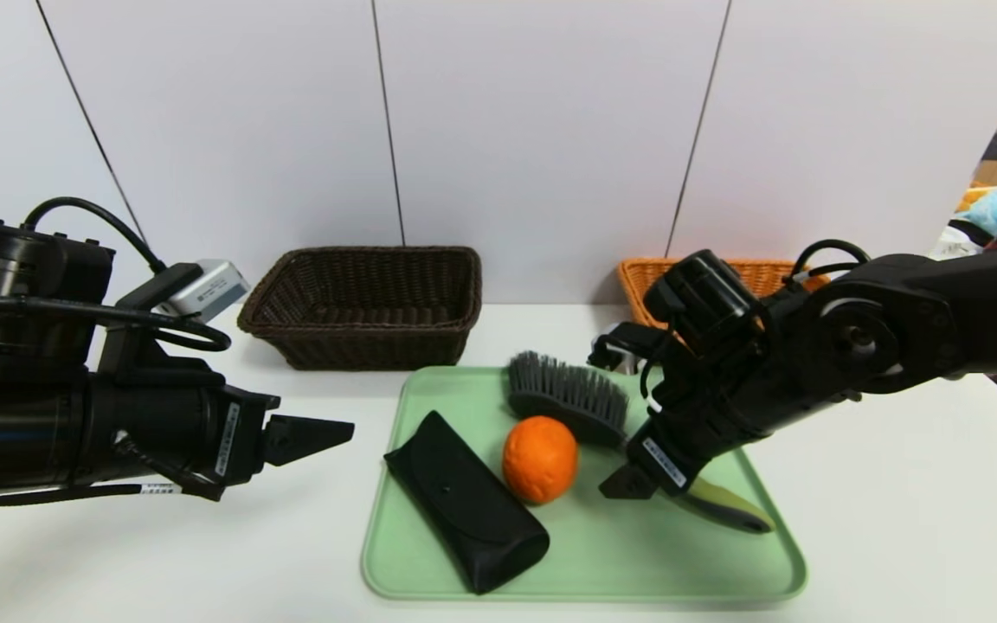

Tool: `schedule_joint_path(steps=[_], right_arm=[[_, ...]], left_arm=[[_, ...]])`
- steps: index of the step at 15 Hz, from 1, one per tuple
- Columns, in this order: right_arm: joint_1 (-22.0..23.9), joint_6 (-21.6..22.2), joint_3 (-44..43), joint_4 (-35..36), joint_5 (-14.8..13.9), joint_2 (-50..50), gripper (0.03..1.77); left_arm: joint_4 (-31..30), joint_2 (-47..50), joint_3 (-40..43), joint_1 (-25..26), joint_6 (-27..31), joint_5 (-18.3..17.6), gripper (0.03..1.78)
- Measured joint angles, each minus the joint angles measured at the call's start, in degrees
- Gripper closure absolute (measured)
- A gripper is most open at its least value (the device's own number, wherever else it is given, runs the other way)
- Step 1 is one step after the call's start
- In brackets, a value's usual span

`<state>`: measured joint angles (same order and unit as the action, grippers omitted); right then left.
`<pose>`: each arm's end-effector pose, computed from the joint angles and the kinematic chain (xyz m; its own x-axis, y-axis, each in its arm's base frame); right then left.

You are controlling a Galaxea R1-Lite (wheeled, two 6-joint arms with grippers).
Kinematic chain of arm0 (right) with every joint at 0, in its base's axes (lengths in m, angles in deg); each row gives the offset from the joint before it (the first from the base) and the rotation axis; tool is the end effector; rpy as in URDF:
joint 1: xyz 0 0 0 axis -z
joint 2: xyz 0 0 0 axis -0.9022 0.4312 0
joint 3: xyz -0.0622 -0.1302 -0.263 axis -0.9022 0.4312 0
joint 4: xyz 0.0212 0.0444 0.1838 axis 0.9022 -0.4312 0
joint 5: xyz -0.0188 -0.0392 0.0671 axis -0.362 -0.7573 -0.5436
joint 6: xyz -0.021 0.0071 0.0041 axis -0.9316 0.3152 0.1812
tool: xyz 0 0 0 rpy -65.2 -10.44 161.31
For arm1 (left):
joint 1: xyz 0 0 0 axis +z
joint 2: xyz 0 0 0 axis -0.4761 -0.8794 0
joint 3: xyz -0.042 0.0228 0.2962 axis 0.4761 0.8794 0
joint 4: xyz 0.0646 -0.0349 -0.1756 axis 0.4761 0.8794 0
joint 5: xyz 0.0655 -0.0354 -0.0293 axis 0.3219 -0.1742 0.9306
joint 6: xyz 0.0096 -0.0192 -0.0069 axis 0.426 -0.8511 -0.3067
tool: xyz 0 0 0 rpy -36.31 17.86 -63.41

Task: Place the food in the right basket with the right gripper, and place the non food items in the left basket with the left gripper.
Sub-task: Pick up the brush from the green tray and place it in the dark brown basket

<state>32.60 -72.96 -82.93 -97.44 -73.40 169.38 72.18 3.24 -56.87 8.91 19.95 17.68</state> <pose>0.2791 0.1754 0.1578 0.3732 0.3168 -0.8720 -0.7254 0.6856 -0.0614 0.1952 -0.0754 0.2130 0.6688 -0.5187 -0.5327 0.4906 0.8462 -0.2080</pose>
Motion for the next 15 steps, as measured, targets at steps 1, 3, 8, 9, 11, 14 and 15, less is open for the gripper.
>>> schedule_joint_path(steps=[1, 3, 8, 9, 11, 14, 15], right_arm=[[0.3, 0.8, -0.4, 0.0, 0.1, 0.6, 0.1], [0.8, 1.3, -1.1, -0.1, 0.3, 1.5, 0.1], [1.0, 2.3, -2.7, -1.3, 0.4, 2.7, 0.1], [1.0, 2.4, -3.3, -2.7, 0.4, 2.8, 0.1], [0.9, 2.7, -4.3, -5.0, 0.4, 2.8, 0.1], [0.9, 2.2, -4.6, -7.9, 0.3, 2.2, 0.1], [0.9, 1.9, -4.5, -8.8, 0.2, 2.0, 0.1]], left_arm=[[0.0, 0.1, 0.0, 0.0, 0.0, 0.0, 0.12], [0.0, 0.2, 0.0, 0.0, 0.0, 0.0, 0.12], [0.0, 0.2, 0.0, 0.0, -0.1, 0.0, 0.12], [0.0, 0.3, 0.1, 0.0, 0.0, 0.0, 0.12], [0.0, 0.3, 0.1, 0.0, 0.0, 0.0, 0.12], [0.0, 0.4, 0.0, 0.0, -0.1, 0.0, 0.12], [0.0, 0.4, 0.1, 0.0, -0.1, 0.0, 0.12]])
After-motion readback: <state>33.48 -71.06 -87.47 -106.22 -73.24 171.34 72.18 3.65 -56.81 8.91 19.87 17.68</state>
